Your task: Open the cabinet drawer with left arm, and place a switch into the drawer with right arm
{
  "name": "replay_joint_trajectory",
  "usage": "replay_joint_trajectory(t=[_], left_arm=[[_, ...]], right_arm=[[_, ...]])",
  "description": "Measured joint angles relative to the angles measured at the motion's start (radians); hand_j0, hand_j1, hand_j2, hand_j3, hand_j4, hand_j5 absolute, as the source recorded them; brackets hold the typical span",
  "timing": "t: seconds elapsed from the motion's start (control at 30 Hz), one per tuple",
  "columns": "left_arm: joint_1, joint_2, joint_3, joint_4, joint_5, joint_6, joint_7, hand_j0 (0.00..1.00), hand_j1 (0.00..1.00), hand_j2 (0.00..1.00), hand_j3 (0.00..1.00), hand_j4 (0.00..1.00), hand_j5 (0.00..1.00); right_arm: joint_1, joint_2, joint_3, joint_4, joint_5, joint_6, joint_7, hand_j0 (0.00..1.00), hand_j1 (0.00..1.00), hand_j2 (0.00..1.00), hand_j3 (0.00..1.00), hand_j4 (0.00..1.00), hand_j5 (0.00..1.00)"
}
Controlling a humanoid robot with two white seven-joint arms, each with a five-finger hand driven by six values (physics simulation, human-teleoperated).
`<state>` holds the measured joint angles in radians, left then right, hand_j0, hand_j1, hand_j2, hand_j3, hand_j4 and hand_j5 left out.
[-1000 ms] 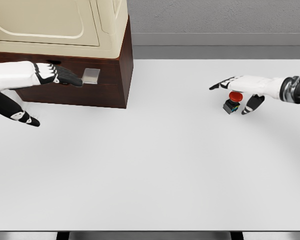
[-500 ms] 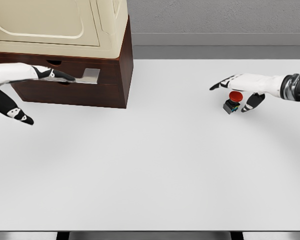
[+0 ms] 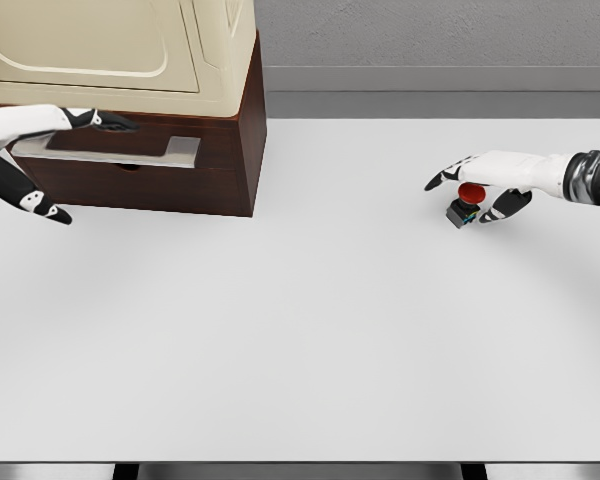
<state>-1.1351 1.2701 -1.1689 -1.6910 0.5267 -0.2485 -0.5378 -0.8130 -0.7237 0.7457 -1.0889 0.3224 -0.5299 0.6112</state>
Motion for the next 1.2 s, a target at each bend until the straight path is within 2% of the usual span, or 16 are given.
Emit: replay_joint_trajectory(t=[0.27,0.4,0.47,0.93,1.0,1.2], left_arm=[[0.006,-0.023,-0.003,0.043,0.001,0.006,0.002,1.0,1.0,1.0,1.0,1.0,1.0],[0.032,-0.022,-0.003,0.056,0.001,0.007,0.002,1.0,1.0,1.0,1.0,1.0,1.0],[0.032,-0.021,-0.002,0.064,0.001,0.007,0.002,1.0,1.0,1.0,1.0,1.0,1.0],[0.034,-0.041,0.002,0.106,-0.002,0.04,0.002,1.0,1.0,1.0,1.0,1.0,1.0],[0.034,-0.042,0.002,0.109,-0.003,0.042,0.002,1.0,1.0,1.0,1.0,1.0,1.0],[0.049,-0.043,0.002,0.121,-0.007,0.043,0.002,1.0,1.0,1.0,1.0,1.0,1.0]], right_arm=[[0.0,0.002,0.005,0.02,0.0,-0.001,0.0,0.83,0.83,0.83,0.83,0.83,0.83],[0.0,0.002,0.006,0.023,0.0,-0.002,0.0,0.77,0.77,0.77,0.77,0.77,0.77],[0.0,0.002,0.007,0.024,0.0,-0.002,0.0,0.72,0.72,0.72,0.72,0.72,0.72],[-0.003,0.002,0.007,0.031,0.002,-0.002,0.0,0.61,0.61,0.61,0.61,0.61,0.61],[-0.006,0.002,0.007,0.031,0.003,-0.002,0.0,0.56,0.56,0.56,0.56,0.56,0.56],[-0.008,0.005,0.006,0.029,0.002,-0.002,0.0,0.56,0.56,0.56,0.56,0.56,0.56]])
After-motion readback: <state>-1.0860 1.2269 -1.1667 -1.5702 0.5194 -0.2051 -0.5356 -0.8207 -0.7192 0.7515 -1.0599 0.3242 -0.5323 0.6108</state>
